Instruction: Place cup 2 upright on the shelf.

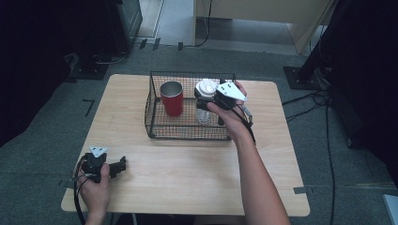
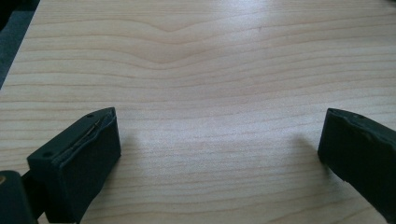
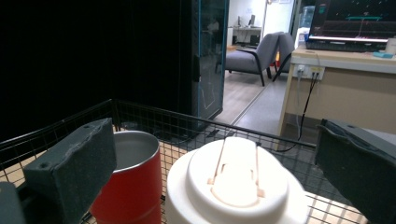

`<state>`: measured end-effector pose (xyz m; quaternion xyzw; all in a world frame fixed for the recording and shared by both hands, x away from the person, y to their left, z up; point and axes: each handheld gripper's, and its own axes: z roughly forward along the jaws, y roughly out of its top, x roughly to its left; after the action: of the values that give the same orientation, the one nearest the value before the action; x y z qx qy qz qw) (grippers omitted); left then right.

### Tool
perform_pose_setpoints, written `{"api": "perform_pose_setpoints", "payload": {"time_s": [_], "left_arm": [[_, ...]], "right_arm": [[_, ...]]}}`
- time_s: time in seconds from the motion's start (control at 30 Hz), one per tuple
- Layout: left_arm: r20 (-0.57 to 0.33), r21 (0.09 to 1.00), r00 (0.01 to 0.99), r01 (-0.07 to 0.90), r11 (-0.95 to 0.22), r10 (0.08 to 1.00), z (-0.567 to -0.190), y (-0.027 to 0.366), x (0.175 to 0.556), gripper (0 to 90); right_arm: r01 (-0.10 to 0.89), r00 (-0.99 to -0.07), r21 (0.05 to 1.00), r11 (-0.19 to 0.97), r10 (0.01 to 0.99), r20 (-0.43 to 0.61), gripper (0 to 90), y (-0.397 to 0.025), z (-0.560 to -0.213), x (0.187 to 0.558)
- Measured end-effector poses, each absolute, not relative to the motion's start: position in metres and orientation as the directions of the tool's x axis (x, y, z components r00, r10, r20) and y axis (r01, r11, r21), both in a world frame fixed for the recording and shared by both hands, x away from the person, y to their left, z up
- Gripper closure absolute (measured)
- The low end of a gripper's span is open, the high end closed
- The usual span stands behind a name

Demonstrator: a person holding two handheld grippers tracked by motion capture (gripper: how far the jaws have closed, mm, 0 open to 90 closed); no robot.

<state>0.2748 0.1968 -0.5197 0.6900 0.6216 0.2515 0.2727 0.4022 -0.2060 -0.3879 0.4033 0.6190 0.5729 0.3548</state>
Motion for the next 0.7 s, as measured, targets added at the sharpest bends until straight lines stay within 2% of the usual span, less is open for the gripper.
{"api": "perform_pose_setpoints", "payload": {"time_s": [0.7], "left_arm": [[0.010, 0.688, 0.102, 0.721, -0.081, 0.995, -0.520, 0.197, 0.275, 0.0]], "right_arm": [[0.048, -0.407, 0.999, 0.011, 0.914, 0.010, 0.0, -0.245, -0.395, 0.359]]}}
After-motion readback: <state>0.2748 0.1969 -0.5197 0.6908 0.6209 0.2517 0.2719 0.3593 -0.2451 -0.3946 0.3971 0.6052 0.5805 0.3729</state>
